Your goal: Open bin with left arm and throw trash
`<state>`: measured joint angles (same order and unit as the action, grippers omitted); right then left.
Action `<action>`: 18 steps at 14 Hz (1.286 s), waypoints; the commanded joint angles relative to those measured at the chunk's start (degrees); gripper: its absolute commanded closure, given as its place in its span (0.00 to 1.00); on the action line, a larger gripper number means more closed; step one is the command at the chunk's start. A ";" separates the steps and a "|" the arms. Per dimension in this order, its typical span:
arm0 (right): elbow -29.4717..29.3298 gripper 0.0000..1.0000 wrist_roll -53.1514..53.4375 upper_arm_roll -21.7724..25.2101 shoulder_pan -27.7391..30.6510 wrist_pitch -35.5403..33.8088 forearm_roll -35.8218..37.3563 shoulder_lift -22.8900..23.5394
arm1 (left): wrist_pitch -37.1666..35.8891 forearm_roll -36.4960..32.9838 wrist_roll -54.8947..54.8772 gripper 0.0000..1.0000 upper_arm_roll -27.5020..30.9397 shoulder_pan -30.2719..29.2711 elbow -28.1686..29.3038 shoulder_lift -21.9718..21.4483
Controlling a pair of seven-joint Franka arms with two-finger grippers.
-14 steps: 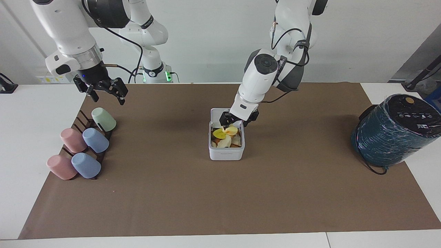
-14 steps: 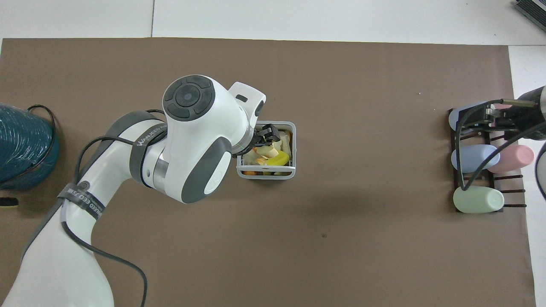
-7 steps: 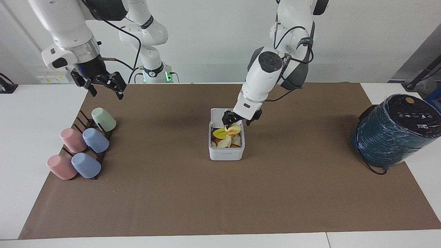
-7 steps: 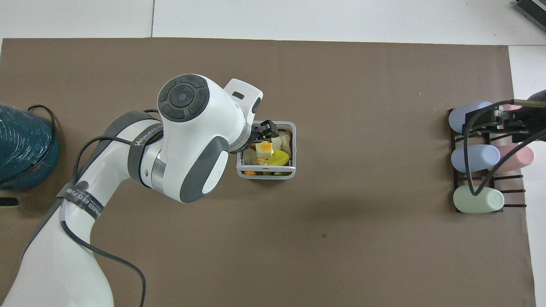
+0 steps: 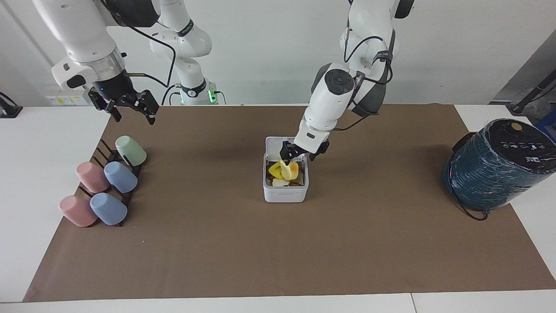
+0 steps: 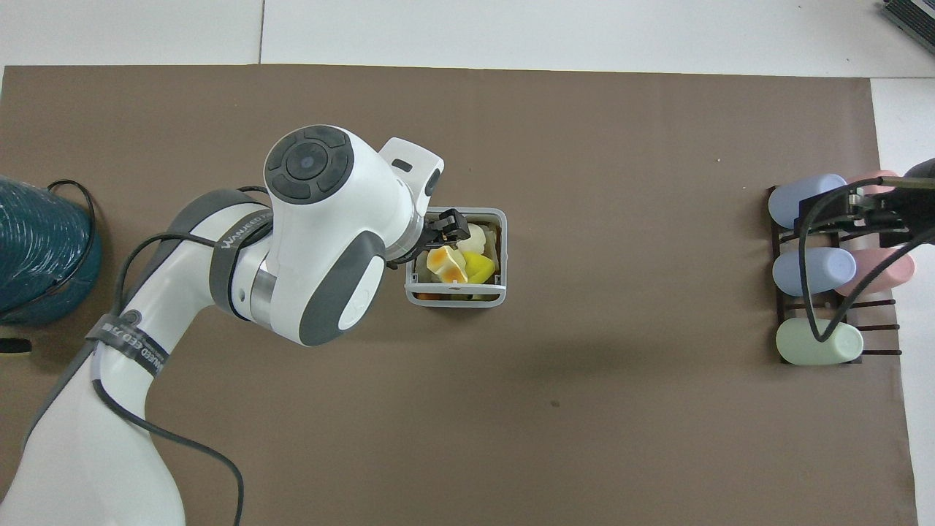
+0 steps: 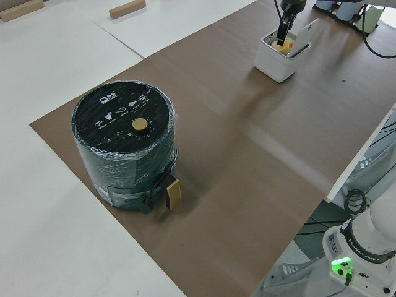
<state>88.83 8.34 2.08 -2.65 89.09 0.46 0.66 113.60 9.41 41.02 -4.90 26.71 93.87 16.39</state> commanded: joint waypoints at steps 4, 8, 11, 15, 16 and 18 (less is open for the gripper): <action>2.13 0.00 -1.05 -0.15 0.10 2.84 0.77 -0.57 | -13.21 -2.64 -11.28 0.03 0.16 -10.07 -5.35 -1.63; 2.05 0.00 -0.61 -0.23 -0.34 2.84 0.86 -0.57 | -16.92 -6.06 -22.36 0.03 0.24 -17.55 -6.24 -2.59; 1.96 0.00 -0.78 -0.23 -0.08 2.49 0.86 -0.57 | -17.45 -7.73 -29.66 0.01 0.16 -22.82 -6.15 -4.87; 1.69 0.00 -0.78 -0.32 -0.26 2.40 0.86 -0.57 | -18.94 -8.18 -32.76 0.00 0.16 -25.48 -5.98 -8.74; 1.69 0.00 -0.96 -0.32 -0.25 2.49 1.03 -0.57 | -19.38 -8.18 -32.85 0.00 0.16 -25.48 -5.80 -9.70; 1.69 0.00 -1.31 -0.23 -0.34 2.66 1.29 -0.49 | -19.82 -8.18 -32.85 0.00 0.07 -25.48 -5.71 -11.11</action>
<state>89.90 8.34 1.98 -3.08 90.84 0.46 0.67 94.84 2.56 8.68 -4.41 1.34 87.61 7.00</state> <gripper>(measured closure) 0.000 0.000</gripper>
